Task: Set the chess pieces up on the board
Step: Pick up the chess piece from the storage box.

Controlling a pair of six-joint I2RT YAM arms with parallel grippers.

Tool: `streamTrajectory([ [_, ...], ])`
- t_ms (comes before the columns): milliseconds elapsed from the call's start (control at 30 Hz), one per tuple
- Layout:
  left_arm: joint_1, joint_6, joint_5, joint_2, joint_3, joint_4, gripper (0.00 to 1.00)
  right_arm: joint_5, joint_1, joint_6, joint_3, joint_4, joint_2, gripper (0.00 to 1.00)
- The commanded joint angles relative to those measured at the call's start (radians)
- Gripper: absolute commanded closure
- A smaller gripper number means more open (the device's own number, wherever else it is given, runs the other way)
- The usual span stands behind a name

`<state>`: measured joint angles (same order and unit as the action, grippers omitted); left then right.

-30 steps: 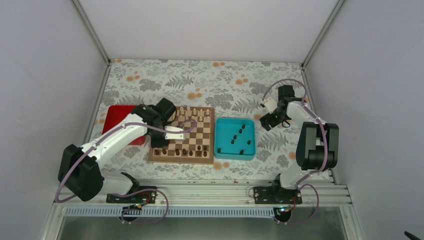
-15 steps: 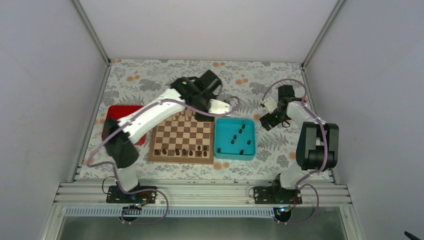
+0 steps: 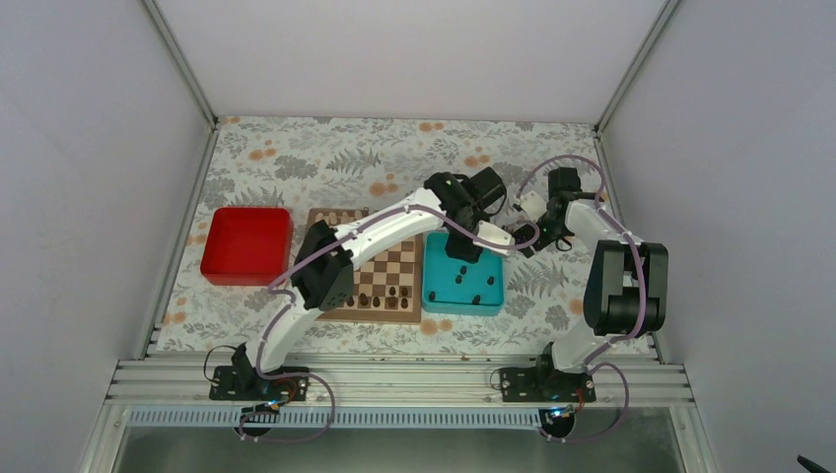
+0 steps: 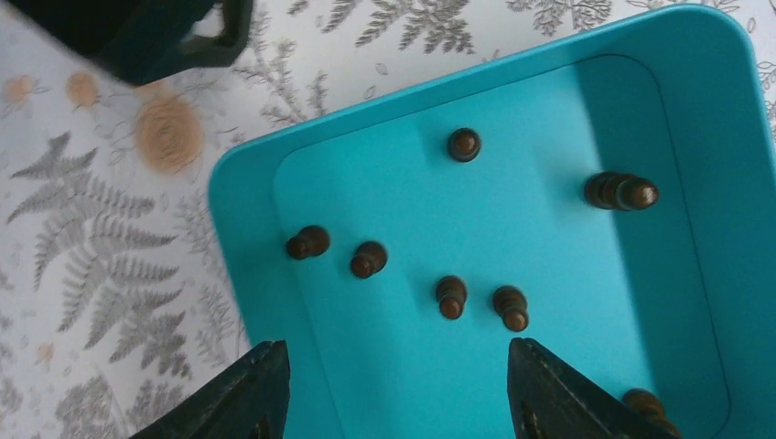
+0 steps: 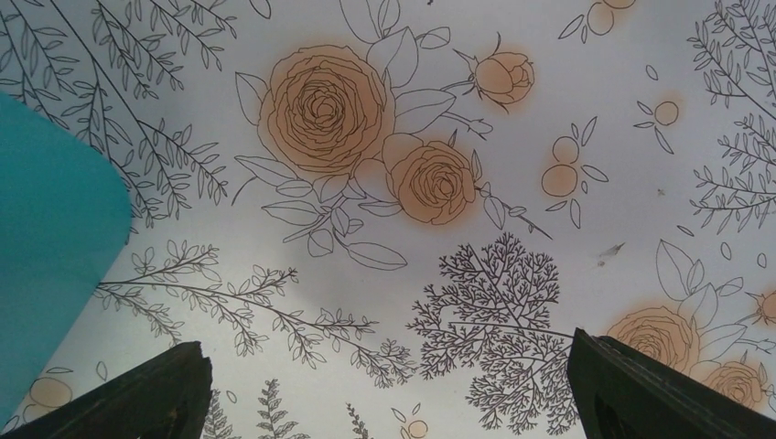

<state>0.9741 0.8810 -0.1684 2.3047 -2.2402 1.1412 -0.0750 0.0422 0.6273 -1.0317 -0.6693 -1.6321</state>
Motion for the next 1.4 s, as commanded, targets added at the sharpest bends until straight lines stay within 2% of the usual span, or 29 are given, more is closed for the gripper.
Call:
streamTrajectory([
  [0,0.021,0.032,-0.036,0.041,-0.026,0.056,0.43,-0.023,0.011,0.012,0.011,0.008,0.003,0.0],
  [100,0.025,0.037,-0.024,0.042,0.023,0.038,0.47,-0.03,0.01,0.015,0.01,0.005,0.003,0.0],
  [233,0.026,0.02,0.051,0.035,0.108,-0.044,0.47,-0.035,0.009,0.018,0.014,0.005,0.0,0.0],
  [567,0.027,0.01,0.127,0.05,0.177,-0.13,0.5,-0.04,0.01,0.018,0.013,0.0,0.005,0.0],
  [933,0.026,0.02,0.101,0.057,0.183,-0.135,0.57,-0.042,0.009,0.019,0.013,-0.004,0.005,0.0],
  [1367,0.029,0.044,0.051,0.07,0.168,-0.098,0.6,-0.04,0.01,0.017,0.013,-0.007,0.009,0.0],
])
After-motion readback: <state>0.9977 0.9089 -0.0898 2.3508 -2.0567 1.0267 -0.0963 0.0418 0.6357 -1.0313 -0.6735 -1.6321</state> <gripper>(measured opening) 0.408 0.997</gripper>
